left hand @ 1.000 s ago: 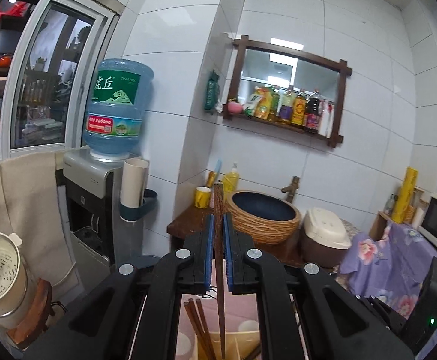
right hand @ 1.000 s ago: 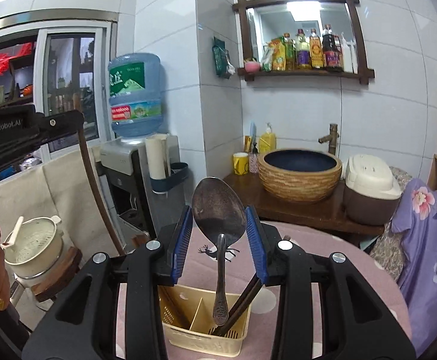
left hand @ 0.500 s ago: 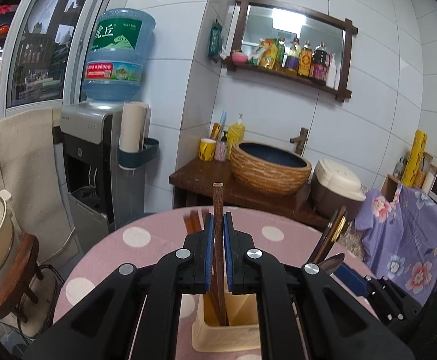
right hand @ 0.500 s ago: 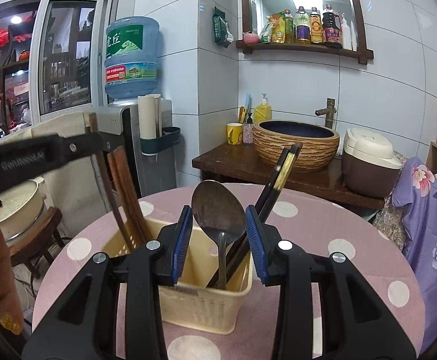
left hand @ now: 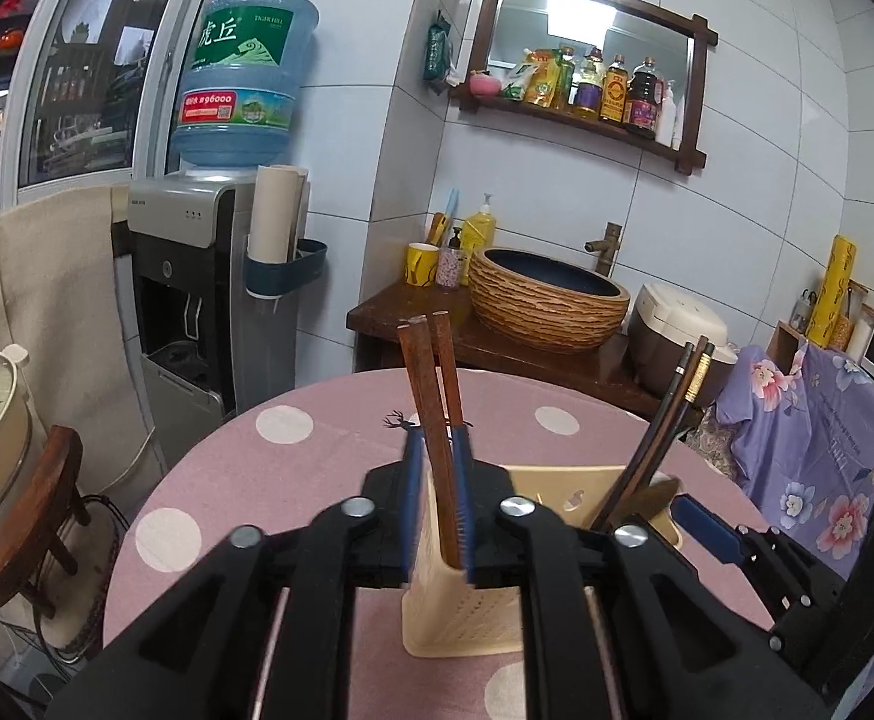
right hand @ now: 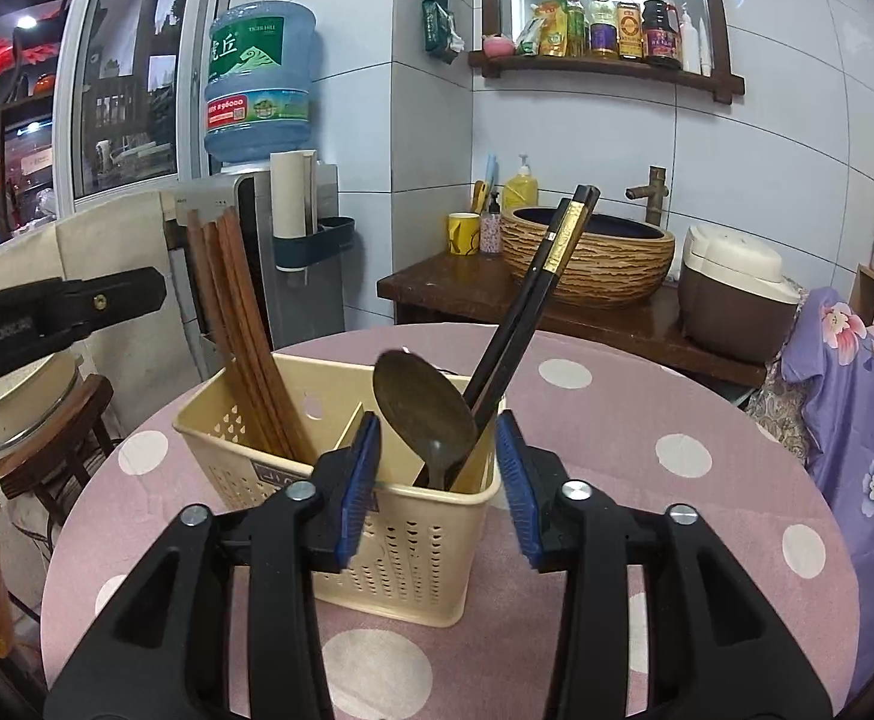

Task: Organize utensils
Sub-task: 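Open both tools to drop the chopstick and spoon into the holder, then close right tool on the wooden-handled spoon while left tool grips the plastic spoon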

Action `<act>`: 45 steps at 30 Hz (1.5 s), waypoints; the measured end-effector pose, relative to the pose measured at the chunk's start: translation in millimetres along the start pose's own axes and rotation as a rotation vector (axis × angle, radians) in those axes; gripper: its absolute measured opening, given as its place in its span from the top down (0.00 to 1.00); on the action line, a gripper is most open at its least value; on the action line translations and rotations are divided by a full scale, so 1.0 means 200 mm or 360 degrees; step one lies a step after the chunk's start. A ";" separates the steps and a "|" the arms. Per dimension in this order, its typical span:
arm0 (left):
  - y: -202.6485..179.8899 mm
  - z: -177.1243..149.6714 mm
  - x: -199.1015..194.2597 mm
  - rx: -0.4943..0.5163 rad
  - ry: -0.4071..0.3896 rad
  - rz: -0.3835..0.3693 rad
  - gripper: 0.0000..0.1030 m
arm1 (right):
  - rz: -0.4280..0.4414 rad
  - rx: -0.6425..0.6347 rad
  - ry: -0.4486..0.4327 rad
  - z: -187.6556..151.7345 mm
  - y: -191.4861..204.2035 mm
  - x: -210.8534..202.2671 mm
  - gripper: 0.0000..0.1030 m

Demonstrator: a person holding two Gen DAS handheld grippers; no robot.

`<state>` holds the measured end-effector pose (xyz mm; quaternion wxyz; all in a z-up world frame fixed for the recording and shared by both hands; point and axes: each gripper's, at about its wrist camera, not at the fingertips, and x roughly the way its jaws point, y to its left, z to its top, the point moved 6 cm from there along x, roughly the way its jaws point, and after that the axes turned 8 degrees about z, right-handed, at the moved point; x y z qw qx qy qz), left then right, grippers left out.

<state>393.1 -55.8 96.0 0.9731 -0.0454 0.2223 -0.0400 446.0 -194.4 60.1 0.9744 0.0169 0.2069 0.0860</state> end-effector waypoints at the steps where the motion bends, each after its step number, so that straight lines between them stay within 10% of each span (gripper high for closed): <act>1: 0.01 -0.01 -0.03 -0.0009 -0.0015 -0.0011 0.63 | -0.0002 -0.0004 -0.0015 0.00 0.00 -0.02 0.47; 7: 0.07 -0.12 -0.17 -0.0063 -0.0036 -0.0037 0.23 | -0.0022 -0.0050 -0.0068 -0.03 0.03 -0.17 0.39; 11: 0.10 -0.26 -0.19 -0.0032 0.0088 -0.0022 0.18 | -0.0016 -0.0101 -0.0021 -0.11 0.07 -0.28 0.37; 26: 0.11 -0.80 -0.18 0.0067 0.0519 -0.0029 0.16 | -0.0074 -0.0011 0.0256 -0.55 -0.01 -0.44 0.30; 45: -0.08 -1.06 -0.13 0.0263 0.0724 -0.0066 0.33 | -0.0121 0.0201 0.0410 -0.82 -0.18 -0.48 0.30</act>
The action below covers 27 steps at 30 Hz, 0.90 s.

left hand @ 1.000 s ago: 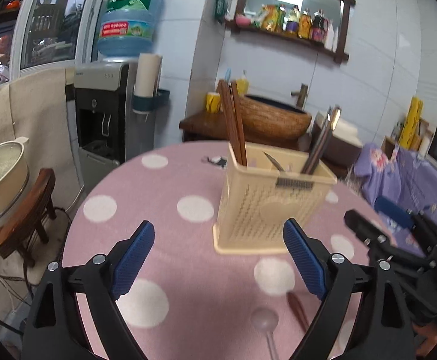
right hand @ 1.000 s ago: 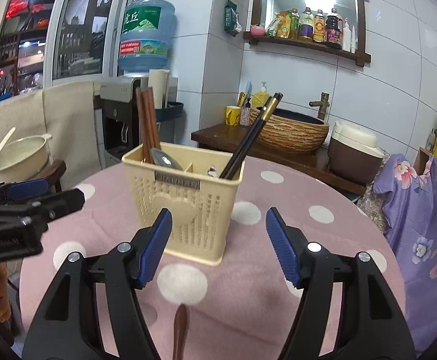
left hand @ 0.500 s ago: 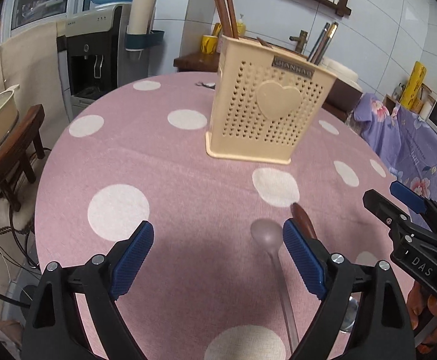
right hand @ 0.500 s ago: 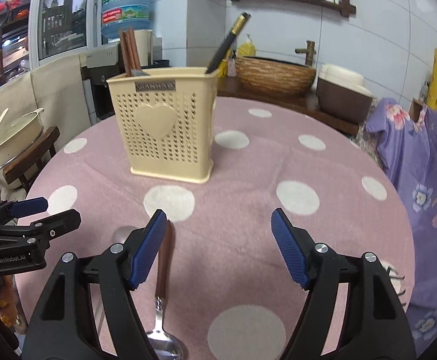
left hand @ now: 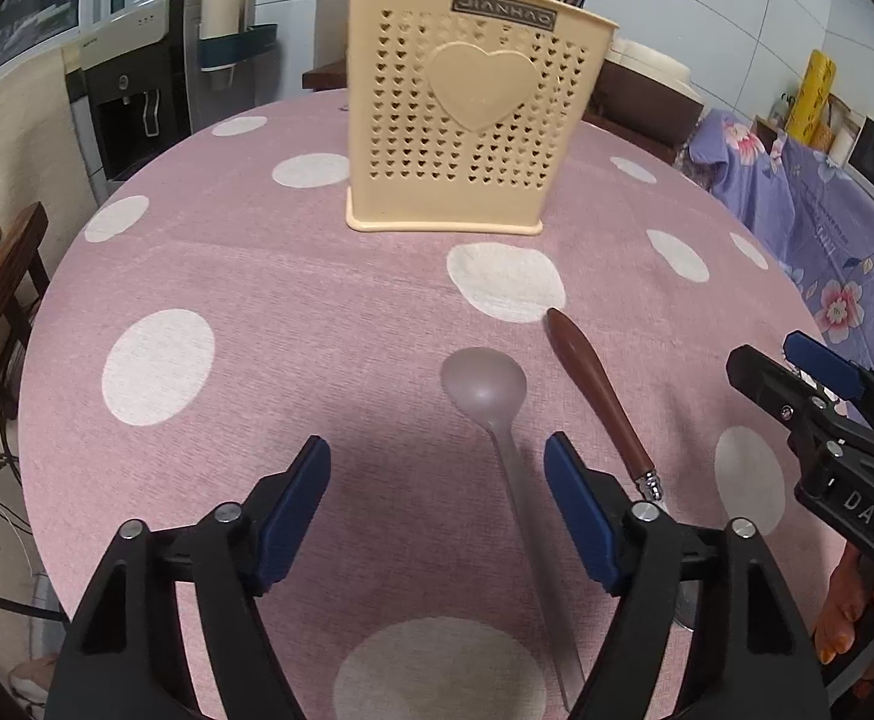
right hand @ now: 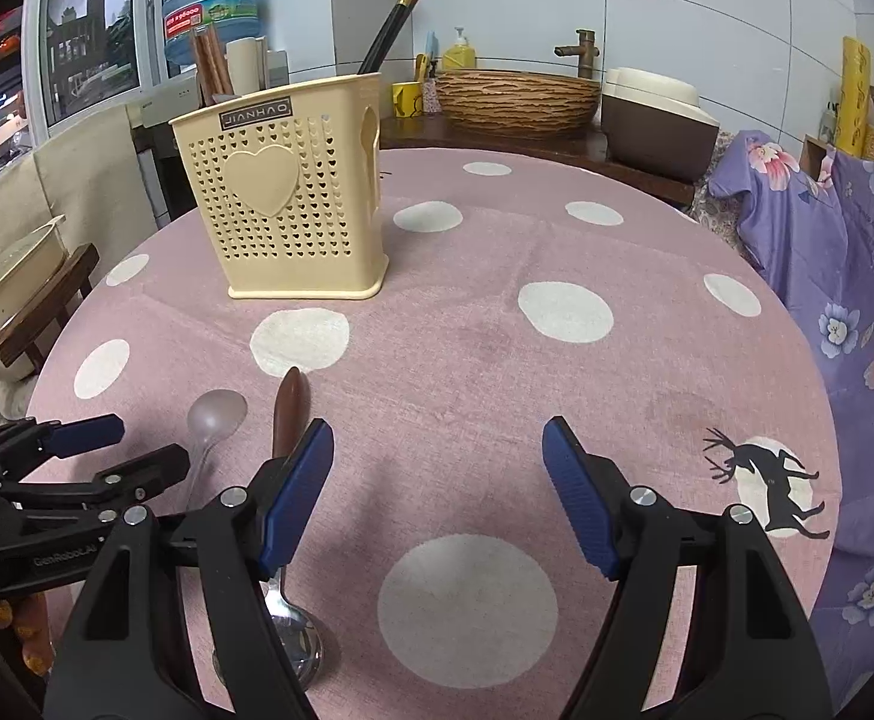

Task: Organize utensils
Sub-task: 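Close right tool on the wooden-handled spoon while left tool grips the plastic spoon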

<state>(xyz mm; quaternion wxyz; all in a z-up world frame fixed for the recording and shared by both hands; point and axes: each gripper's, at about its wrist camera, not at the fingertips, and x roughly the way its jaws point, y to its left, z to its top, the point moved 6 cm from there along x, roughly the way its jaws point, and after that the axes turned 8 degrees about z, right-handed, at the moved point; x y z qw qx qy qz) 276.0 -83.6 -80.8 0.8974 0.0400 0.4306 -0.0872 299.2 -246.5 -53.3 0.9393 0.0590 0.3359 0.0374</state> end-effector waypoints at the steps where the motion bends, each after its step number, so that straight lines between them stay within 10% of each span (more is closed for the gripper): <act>1: -0.01 0.00 0.01 0.0000 0.0012 -0.0005 0.36 | 0.0001 0.0005 0.0001 0.00 0.00 0.00 0.30; 27: -0.14 0.12 0.13 0.0150 0.0019 0.0139 0.65 | 0.0079 0.0027 0.0080 -0.02 0.02 0.03 0.30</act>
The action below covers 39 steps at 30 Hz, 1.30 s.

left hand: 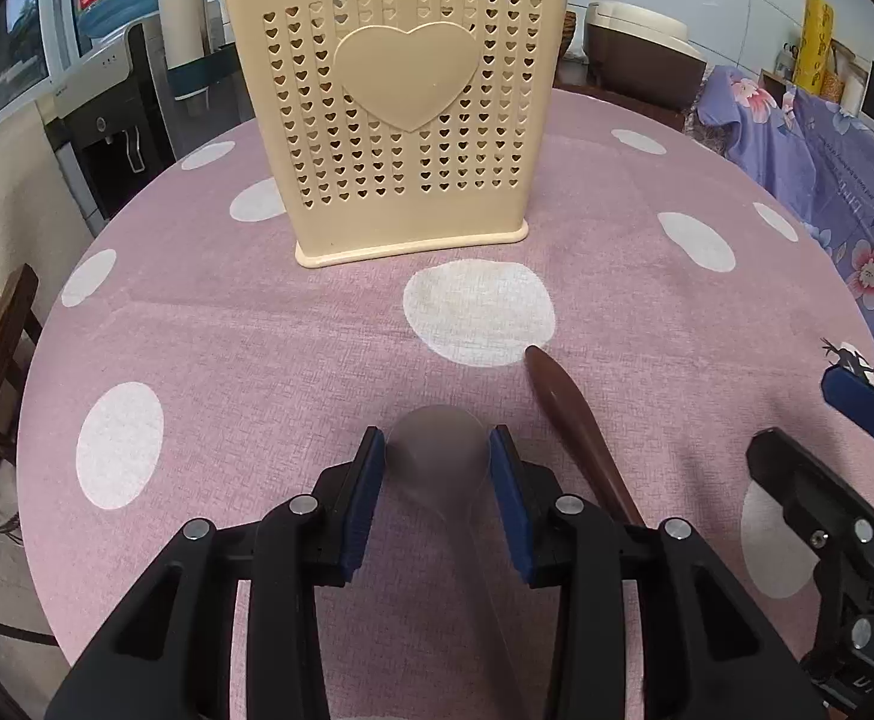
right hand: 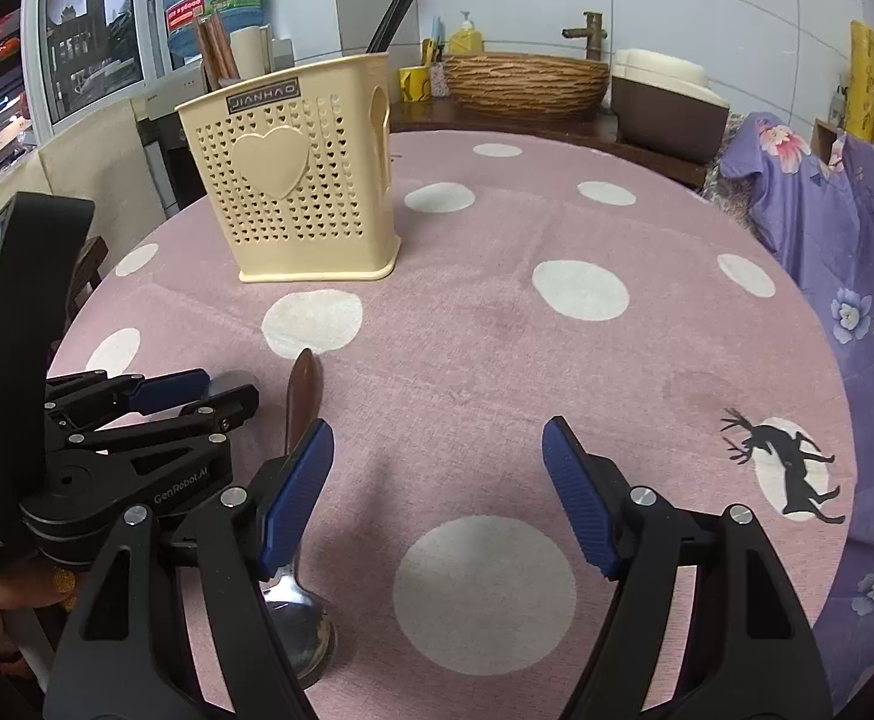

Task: Organize utensils
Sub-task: 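Close right tool on the wooden-handled spoon while left tool grips the plastic spoon, then lift both spoons and lower them into the utensil holder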

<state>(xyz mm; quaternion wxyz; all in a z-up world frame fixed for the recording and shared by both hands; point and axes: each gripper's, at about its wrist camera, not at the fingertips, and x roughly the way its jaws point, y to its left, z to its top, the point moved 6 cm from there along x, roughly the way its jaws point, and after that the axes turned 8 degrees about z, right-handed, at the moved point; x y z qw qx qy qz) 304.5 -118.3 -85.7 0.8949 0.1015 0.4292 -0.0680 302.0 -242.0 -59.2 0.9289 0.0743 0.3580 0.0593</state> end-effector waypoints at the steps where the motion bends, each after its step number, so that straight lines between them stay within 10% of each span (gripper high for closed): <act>1: 0.02 0.00 0.00 -0.0012 0.0002 -0.0018 0.65 | 0.0025 0.0001 0.0022 0.00 0.01 0.01 0.30; 18: 0.33 -0.02 -0.08 -0.0334 -0.0106 -0.0088 0.65 | 0.0197 -0.0205 0.0383 0.03 0.28 0.35 0.51; 26: 0.33 0.01 -0.09 -0.0336 -0.0156 -0.0112 0.65 | 0.0122 -0.0222 0.0400 0.09 0.29 0.40 0.83; 39: 0.38 0.08 -0.19 -0.0387 -0.0275 -0.0110 0.65 | 0.0249 -0.0073 0.0166 0.24 0.26 0.20 0.84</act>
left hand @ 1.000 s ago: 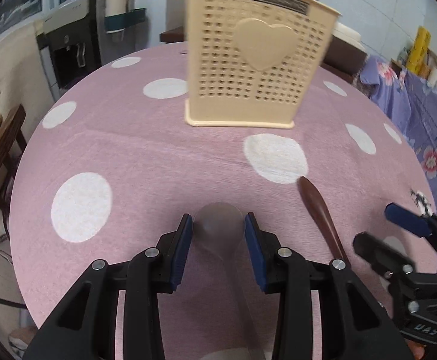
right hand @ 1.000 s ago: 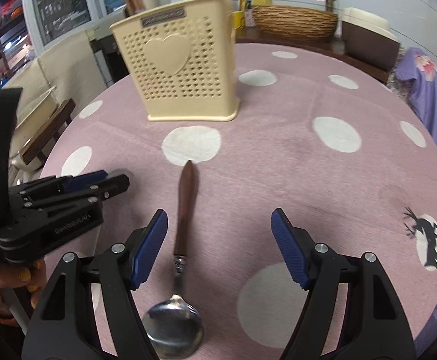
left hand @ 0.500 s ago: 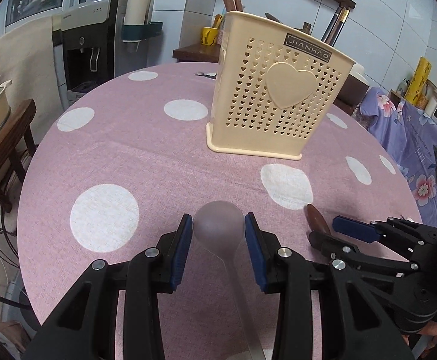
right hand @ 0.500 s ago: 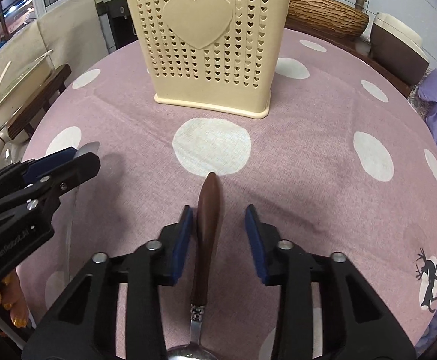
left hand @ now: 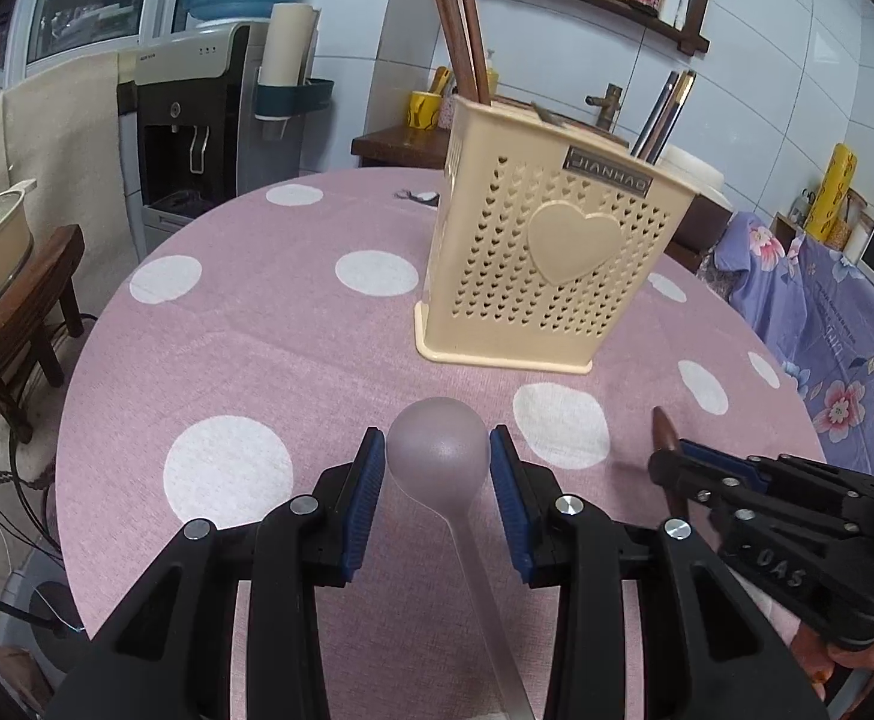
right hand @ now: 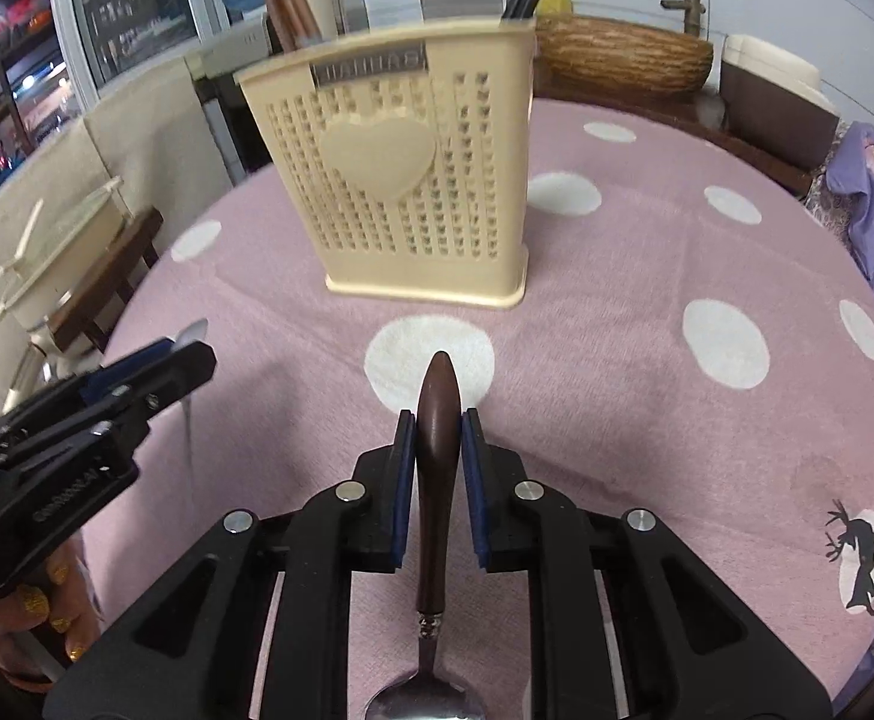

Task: Organize utensils
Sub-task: 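Lift both spoons and lower them into the utensil holder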

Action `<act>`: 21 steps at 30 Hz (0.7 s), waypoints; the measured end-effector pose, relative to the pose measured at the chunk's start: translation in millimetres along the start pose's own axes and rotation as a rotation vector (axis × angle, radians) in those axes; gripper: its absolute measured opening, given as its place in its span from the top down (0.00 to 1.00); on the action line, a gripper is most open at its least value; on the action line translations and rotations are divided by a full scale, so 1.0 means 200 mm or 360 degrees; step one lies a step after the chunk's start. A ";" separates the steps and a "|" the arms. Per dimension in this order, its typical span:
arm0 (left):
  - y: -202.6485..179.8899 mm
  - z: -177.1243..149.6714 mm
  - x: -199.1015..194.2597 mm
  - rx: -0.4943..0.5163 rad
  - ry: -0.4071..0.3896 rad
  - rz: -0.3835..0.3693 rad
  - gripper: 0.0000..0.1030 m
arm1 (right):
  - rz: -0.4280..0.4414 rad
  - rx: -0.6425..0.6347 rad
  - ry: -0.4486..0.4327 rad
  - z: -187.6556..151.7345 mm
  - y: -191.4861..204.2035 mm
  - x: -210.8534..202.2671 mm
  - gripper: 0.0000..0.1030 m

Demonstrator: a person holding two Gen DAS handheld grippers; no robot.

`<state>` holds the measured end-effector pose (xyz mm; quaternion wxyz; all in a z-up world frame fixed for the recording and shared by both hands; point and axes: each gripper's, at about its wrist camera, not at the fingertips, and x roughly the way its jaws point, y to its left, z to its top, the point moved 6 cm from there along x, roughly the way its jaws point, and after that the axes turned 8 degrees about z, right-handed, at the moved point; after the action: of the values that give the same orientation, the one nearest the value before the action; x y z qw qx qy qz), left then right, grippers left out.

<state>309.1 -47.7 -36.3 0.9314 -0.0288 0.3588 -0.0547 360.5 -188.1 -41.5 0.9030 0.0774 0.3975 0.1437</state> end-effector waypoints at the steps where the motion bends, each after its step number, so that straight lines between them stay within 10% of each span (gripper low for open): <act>1: 0.00 0.01 -0.01 -0.0001 -0.0013 -0.0003 0.65 | 0.0010 0.0006 -0.0034 0.02 0.00 -0.04 0.84; 21: -0.05 0.13 -0.18 0.0023 -0.0194 -0.0016 0.65 | 0.0165 0.0021 -0.0269 0.10 0.05 -0.41 0.84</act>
<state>299.0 -52.3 7.9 0.9514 -0.0270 0.3009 -0.0601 320.2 -205.5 32.4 0.9241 0.1156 0.3162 0.1806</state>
